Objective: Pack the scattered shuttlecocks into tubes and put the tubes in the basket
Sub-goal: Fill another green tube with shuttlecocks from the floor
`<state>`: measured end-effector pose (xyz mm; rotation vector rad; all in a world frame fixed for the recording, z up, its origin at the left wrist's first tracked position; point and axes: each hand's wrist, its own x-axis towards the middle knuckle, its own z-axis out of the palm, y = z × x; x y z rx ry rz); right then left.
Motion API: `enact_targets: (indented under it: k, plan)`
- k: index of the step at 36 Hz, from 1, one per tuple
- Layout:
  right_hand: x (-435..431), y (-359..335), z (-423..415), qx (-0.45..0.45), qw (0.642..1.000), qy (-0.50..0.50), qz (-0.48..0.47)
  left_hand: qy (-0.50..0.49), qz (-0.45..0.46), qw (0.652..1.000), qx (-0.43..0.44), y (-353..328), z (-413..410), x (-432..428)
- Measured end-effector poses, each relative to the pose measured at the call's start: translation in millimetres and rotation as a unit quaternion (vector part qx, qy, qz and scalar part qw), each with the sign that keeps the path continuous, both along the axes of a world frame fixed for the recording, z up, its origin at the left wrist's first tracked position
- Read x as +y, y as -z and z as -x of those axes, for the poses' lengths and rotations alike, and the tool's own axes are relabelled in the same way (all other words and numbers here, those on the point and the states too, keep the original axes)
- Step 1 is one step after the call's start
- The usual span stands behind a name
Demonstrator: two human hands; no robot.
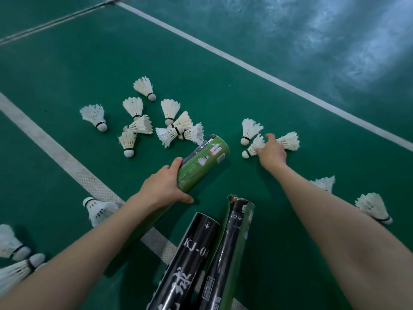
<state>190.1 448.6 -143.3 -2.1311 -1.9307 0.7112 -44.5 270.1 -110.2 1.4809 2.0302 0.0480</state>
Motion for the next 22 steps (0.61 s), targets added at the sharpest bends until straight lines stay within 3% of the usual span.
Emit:
enact_targets:
  k: [3, 7, 13, 22]
  plan:
    - [-9.6, -10.8, -1.4, 0.000, 0.997, -0.017, -0.070, 0.003, 0.002, 1.000, -0.001, -3.1, 3.6, -4.3]
    - [-22.4, -41.4, 4.9, 0.084, 0.985, -0.066, -0.137, 0.010, -0.009, 1.000, -0.016, -9.0, 7.8, -13.1]
    - [-49.5, -86.2, 34.2, 0.278, 0.946, -0.095, -0.137, 0.021, -0.026, 0.999, -0.017, -25.9, 16.4, -30.8]
    - [-89.2, -103.2, 76.7, 0.313, 0.925, -0.211, -0.051, -0.010, -0.082, 0.996, -0.022, -35.0, 38.4, -68.8]
